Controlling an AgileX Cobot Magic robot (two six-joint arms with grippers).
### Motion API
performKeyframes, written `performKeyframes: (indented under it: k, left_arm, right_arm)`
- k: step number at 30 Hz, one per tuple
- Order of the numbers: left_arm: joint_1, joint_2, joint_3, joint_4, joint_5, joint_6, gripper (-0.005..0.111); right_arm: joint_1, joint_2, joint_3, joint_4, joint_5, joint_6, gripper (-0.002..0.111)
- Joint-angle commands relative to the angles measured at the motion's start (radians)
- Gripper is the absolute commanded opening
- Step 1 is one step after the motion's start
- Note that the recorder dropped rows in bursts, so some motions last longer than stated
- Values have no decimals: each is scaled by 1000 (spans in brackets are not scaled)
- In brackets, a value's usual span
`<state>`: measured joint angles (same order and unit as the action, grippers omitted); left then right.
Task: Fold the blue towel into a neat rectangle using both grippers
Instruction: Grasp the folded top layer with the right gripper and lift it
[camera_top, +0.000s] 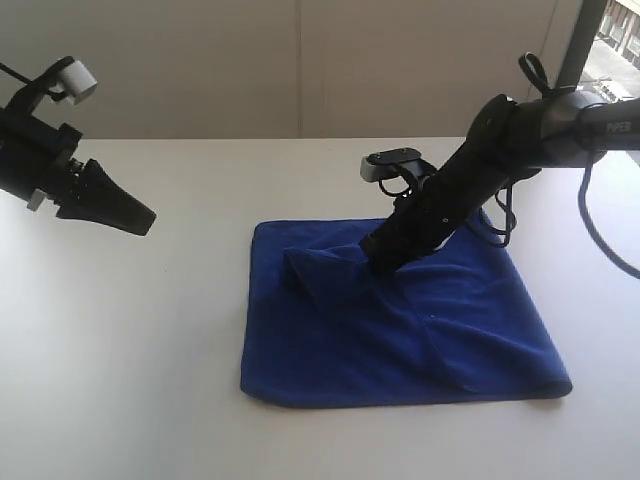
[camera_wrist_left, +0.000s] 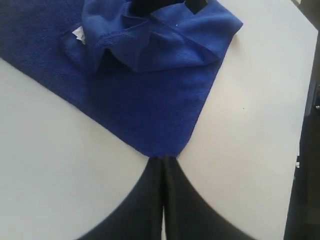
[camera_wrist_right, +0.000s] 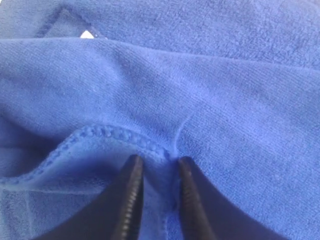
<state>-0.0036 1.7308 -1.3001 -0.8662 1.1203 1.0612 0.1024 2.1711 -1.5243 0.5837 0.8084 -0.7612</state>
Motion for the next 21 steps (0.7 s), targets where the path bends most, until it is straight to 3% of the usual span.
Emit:
performKeyframes:
  k: [1, 4, 11, 15, 21]
  left_arm:
    - [1, -5, -5, -22, -17, 14, 0]
    - [1, -5, -5, -22, -58, 16, 0]
    - [1, 15, -5, -23, -106, 245, 0]
    - [1, 50, -5, -95, -106, 412, 2]
    - [-46, 141, -5, -164, -143, 615, 35]
  right_arm:
    - [-4, -12, 1, 13, 18, -5, 11]
    - [-4, -27, 1, 11, 22, 2, 0]
    - [-4, -121, 1, -25, 66, 4, 0]
    - [-4, -209, 1, -153, 107, 107, 0]
    - [-4, -337, 1, -324, 156, 265, 0]
